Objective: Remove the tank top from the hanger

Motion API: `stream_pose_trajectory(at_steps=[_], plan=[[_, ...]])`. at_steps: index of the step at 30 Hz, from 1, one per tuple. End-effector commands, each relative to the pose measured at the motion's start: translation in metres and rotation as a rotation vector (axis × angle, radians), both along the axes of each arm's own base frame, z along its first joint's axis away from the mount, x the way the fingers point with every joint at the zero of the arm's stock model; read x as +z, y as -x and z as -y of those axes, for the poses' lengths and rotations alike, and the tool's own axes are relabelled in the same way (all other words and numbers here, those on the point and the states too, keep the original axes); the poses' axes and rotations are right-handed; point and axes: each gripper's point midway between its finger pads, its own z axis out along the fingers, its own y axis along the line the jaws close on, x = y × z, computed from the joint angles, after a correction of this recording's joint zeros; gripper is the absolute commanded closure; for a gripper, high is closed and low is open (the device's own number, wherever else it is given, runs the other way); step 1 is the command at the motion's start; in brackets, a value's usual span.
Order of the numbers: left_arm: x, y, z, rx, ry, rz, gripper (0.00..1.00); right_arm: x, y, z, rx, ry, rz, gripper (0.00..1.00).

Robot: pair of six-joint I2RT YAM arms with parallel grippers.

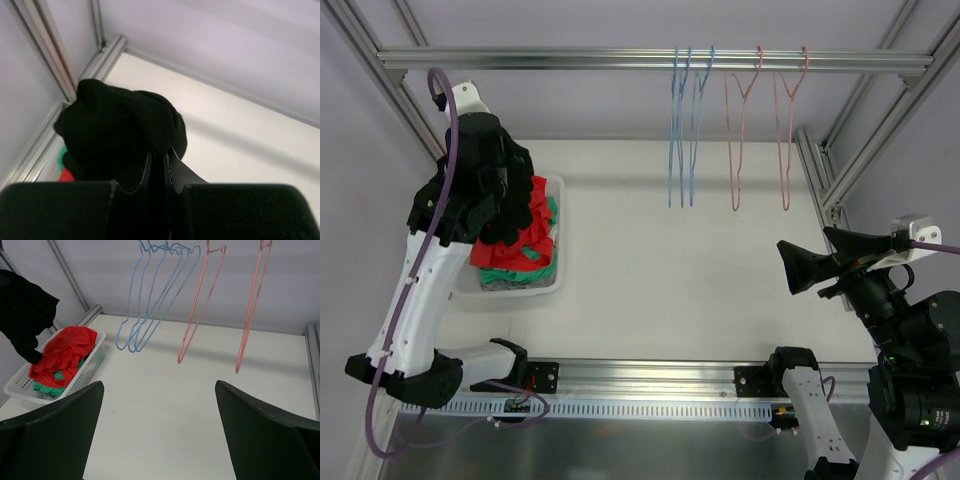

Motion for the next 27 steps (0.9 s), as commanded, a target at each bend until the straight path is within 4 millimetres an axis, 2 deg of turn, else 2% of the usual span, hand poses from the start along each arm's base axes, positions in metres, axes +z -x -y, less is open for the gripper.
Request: stream_pose_trajectory(at_steps=[1,2,5,6,7,8,9,11,13,14,15,17,18,19,20,21,24,26,27], plan=[[-0.013,-0.027,-0.020,-0.042,-0.005,-0.082,1.00,0.018,0.003,-0.008,0.044,-0.026,0.069,0.01],[-0.021,-0.033,-0.035,-0.027,0.016,-0.105,1.00,0.017,0.003,-0.011,0.061,-0.029,0.064,0.00],[-0.049,-0.045,-0.051,-0.009,0.026,-0.181,1.00,0.014,0.003,-0.018,0.106,-0.036,0.056,0.00],[-0.071,-0.046,-0.050,-0.028,0.051,-0.233,1.00,0.013,0.003,-0.020,0.119,-0.042,0.054,0.00],[-0.083,-0.048,-0.059,-0.003,0.087,-0.254,1.00,0.009,0.001,-0.022,0.134,-0.044,0.047,0.01],[-0.095,-0.050,-0.058,-0.011,0.103,-0.281,1.00,0.007,0.000,-0.023,0.142,-0.048,0.044,0.01],[-0.119,-0.050,-0.057,-0.015,0.118,-0.333,1.00,0.005,-0.001,-0.024,0.147,-0.054,0.040,0.01],[-0.151,-0.054,-0.056,-0.003,0.158,-0.404,1.00,-0.004,-0.007,-0.027,0.167,-0.065,0.016,0.01],[-0.203,-0.049,-0.050,0.014,0.229,-0.526,1.00,-0.008,-0.009,-0.031,0.194,-0.071,0.017,0.01],[-0.221,-0.046,-0.050,0.039,0.255,-0.566,1.00,-0.019,-0.015,-0.033,0.202,-0.093,-0.018,0.00],[-0.256,-0.033,-0.050,0.073,0.274,-0.652,1.00,-0.022,-0.017,-0.034,0.208,-0.108,-0.026,0.01],[-0.312,-0.015,-0.056,0.194,0.312,-0.754,1.00,-0.026,-0.016,-0.039,0.243,-0.133,-0.029,0.01],[-0.325,-0.011,-0.058,0.222,0.315,-0.774,1.00,-0.034,-0.019,-0.041,0.253,-0.144,-0.051,0.01],[-0.343,-0.003,-0.069,0.296,0.327,-0.802,1.00,-0.037,-0.017,-0.044,0.276,-0.150,-0.058,0.00],[-0.360,0.009,-0.071,0.328,0.323,-0.839,1.00,-0.041,-0.016,-0.046,0.286,-0.150,-0.067,0.01],[-0.367,0.010,-0.073,0.351,0.325,-0.835,1.00,-0.050,-0.019,-0.046,0.292,-0.155,-0.093,0.00],[-0.382,0.018,-0.075,0.379,0.329,-0.832,1.00,-0.062,-0.016,-0.048,0.305,-0.163,-0.112,0.00],[-0.363,0.017,-0.075,0.355,0.326,-0.769,1.00,-0.072,-0.017,-0.050,0.317,-0.163,-0.136,0.00],[-0.341,0.014,-0.077,0.322,0.313,-0.705,1.00,-0.075,-0.017,-0.050,0.316,-0.161,-0.146,0.01]])
